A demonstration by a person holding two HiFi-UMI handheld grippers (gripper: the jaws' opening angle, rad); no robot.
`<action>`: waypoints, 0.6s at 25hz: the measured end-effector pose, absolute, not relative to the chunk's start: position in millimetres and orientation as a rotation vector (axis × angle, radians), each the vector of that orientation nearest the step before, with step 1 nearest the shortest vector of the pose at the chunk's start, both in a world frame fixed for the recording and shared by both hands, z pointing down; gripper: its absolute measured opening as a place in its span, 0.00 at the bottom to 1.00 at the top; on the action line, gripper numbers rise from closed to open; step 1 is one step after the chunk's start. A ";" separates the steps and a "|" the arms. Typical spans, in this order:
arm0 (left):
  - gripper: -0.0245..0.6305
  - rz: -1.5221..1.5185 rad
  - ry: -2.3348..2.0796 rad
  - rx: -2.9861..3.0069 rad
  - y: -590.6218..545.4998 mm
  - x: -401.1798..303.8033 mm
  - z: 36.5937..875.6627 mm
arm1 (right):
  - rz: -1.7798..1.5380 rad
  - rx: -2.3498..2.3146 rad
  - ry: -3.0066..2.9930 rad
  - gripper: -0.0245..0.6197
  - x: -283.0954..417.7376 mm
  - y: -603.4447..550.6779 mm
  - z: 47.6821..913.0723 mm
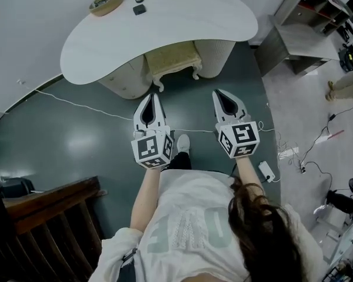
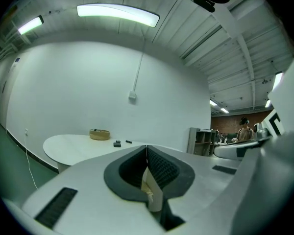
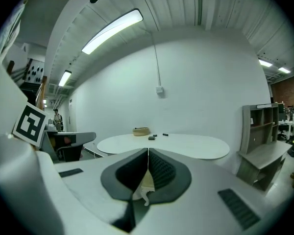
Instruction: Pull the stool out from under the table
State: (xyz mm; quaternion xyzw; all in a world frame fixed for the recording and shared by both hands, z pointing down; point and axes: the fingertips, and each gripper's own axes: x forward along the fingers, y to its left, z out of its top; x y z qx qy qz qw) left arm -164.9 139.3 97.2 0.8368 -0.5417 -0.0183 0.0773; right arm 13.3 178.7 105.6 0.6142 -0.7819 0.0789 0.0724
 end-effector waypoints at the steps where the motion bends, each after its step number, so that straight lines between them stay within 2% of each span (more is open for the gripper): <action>1: 0.08 -0.051 -1.622 2.514 124.0 -166.7 96.4 | 0.237 1.844 -2.349 0.09 10.1 162.6 105.0; 7: 0.08 -0.026 -1.625 2.545 56.1 -169.0 90.3 | 0.229 1.840 -2.344 0.09 3.4 95.0 98.8; 15: 0.08 -0.006 -1.690 2.515 28.0 -147.4 86.5 | 0.253 1.829 -2.373 0.09 26.0 58.4 98.4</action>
